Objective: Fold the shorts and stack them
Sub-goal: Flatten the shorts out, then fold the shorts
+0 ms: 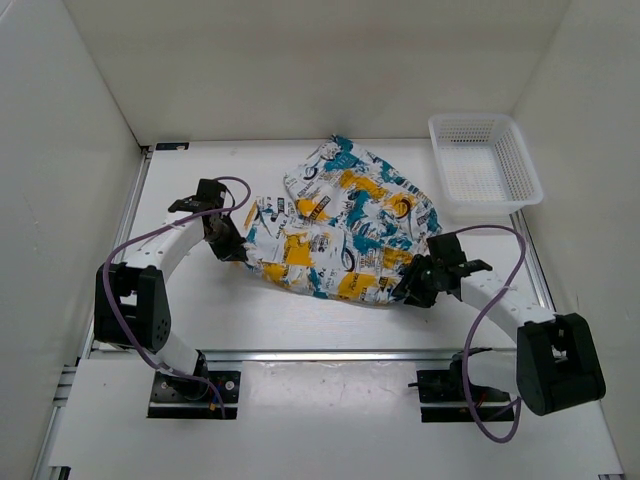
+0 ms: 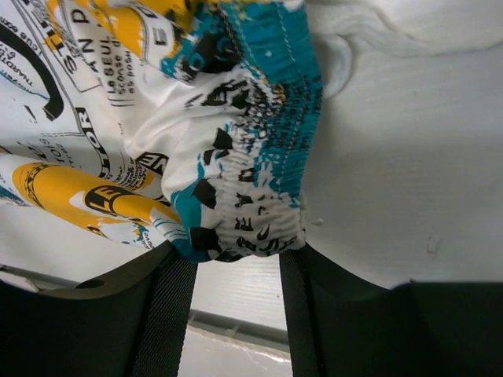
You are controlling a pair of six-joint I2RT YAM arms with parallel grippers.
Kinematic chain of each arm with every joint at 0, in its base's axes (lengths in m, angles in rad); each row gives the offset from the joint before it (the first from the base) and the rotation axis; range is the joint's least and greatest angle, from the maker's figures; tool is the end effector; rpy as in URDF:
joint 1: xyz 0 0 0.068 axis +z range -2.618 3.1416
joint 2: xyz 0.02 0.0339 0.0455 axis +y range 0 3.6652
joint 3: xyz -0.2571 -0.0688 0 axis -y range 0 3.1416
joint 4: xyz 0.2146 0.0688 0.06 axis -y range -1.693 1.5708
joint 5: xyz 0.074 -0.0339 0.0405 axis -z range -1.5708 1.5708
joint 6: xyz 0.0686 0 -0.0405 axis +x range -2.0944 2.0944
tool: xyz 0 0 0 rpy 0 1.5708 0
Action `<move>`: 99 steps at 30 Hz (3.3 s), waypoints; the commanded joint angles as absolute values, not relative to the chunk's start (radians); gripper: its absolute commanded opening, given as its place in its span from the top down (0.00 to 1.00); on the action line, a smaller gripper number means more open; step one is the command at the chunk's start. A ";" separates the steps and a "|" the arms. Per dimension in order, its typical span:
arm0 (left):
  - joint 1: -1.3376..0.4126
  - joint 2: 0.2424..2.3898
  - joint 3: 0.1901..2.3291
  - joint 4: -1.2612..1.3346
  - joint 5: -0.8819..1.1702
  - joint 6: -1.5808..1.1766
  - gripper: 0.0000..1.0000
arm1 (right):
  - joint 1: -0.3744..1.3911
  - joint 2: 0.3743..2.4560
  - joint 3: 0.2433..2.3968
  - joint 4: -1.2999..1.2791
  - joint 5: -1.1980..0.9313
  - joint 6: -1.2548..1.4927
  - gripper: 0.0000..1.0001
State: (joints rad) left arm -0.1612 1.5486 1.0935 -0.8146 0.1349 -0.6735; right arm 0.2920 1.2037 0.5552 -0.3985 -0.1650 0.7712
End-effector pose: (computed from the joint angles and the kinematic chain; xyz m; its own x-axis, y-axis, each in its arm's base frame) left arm 0.2705 -0.0533 0.1945 -0.8606 -0.4862 -0.1517 -0.4329 0.8551 -0.2854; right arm 0.1939 0.0701 0.1490 -0.8474 0.4632 -0.2595 0.3180 0.8342 0.4506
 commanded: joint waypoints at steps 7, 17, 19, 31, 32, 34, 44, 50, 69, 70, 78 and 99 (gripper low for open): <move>-0.167 1.539 1.124 -0.805 0.135 -0.660 0.90 | 0.296 1.267 0.531 -0.267 -0.103 0.810 0.72; -0.167 1.568 1.198 -0.815 0.156 -0.650 0.90 | 0.237 1.351 0.857 -0.416 0.038 0.638 0.99; -0.140 1.612 1.328 -0.834 0.187 -0.650 0.90 | 0.203 1.458 1.101 -0.469 0.019 0.554 0.99; -0.100 1.609 1.797 -0.999 0.160 -0.603 0.90 | 0.135 1.518 1.673 -0.848 -0.161 0.347 0.99; -0.100 1.558 1.632 -0.982 0.160 -0.603 0.90 | 0.135 1.493 1.585 -0.848 -0.193 0.347 0.99; -0.091 1.511 1.446 -0.916 0.147 -0.603 0.90 | 0.135 1.459 1.305 -0.848 -0.287 0.312 0.99; -0.104 1.546 1.106 -0.845 0.137 -0.597 0.71 | 0.208 1.643 1.108 -0.782 -0.195 0.337 0.65; -0.104 1.511 1.097 -0.857 0.137 -0.597 0.68 | 0.219 1.572 1.040 -0.727 -0.118 0.422 0.32; -0.095 1.402 0.992 -0.877 0.118 -0.597 0.60 | 0.373 1.441 1.014 -0.768 0.259 0.543 0.25; -0.095 1.402 0.992 -0.877 0.118 -0.597 0.60 | 0.373 1.440 1.014 -0.769 0.259 0.558 0.25; -0.175 1.413 0.917 -0.856 0.150 -0.624 0.65 | 0.358 1.224 0.810 -0.726 0.184 0.681 0.37; -0.152 1.721 1.111 -0.804 0.061 -0.617 0.90 | 0.339 1.745 1.072 -0.566 0.132 0.592 0.32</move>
State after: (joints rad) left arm -0.1829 1.7378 1.0721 -0.8188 0.0929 -0.6247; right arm 0.3405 1.7042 1.0267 -0.5720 0.1078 0.6182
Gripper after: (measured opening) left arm 0.112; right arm 0.671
